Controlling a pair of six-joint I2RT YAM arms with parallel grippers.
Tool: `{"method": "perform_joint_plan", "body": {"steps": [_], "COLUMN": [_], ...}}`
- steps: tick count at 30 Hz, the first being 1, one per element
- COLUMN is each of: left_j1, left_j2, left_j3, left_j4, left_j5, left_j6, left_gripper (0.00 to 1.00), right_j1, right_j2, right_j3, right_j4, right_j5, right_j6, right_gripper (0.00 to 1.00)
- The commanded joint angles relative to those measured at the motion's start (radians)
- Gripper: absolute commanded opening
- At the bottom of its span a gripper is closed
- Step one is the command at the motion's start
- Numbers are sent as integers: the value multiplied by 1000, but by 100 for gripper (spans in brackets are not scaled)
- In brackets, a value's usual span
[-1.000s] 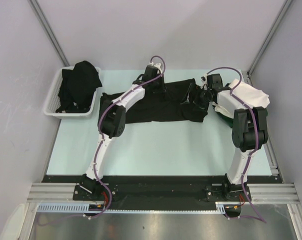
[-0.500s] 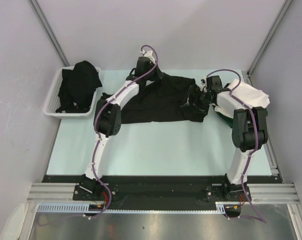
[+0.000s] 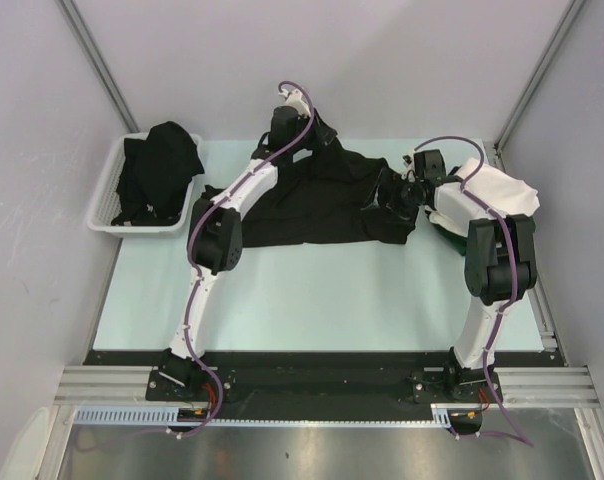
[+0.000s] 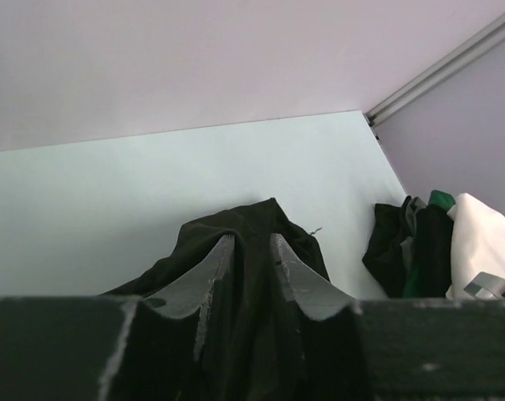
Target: Fold and stack the t-shirts
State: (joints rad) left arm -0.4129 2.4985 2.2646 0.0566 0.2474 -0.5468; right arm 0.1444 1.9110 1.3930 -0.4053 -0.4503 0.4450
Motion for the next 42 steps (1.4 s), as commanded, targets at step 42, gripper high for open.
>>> {"method": "perform_joint_plan", "body": {"steps": [42], "left_j1": [-80], "left_j2": [-26], "left_j3": [10], "left_j4": [-74], "left_j5": [124], "left_j6": [-48], "left_gripper": [38], "right_j1": [-89], "right_j2": [33], "right_j3": [57], "right_j4": [160], "right_j5": [-73], "right_j6": [152], "right_gripper": [99]}}
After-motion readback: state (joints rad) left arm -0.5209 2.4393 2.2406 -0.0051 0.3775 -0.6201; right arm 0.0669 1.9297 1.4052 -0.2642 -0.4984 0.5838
